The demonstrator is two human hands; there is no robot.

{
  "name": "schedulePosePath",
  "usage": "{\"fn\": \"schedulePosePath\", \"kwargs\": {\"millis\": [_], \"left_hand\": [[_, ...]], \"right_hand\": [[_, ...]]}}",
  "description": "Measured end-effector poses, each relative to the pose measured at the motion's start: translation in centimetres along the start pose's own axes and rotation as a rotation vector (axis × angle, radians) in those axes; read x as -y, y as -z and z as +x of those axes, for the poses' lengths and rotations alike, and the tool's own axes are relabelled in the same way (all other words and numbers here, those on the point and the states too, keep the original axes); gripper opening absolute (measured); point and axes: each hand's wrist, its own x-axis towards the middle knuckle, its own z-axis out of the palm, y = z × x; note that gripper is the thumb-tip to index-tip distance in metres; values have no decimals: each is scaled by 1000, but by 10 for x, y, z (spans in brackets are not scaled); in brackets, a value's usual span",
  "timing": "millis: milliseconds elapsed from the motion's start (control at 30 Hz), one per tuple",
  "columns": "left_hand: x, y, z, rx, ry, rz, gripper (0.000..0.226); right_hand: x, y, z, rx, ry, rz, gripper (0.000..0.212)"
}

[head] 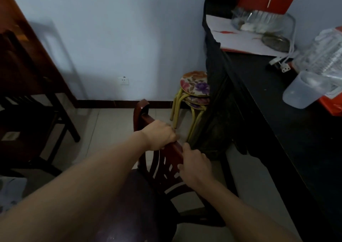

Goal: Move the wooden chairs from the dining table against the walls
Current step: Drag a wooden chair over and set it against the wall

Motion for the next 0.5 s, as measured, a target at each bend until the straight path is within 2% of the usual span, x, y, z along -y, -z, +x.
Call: {"fn": "schedulePosePath", "kwargs": {"millis": [233,500], "left_hand": [[62,26,-71,127,145,85,14],[115,28,-118,94,335,64,19]], "right_hand": [[87,12,22,-11,162,-46,33],[143,30,55,-32,355,-148,33]]}}
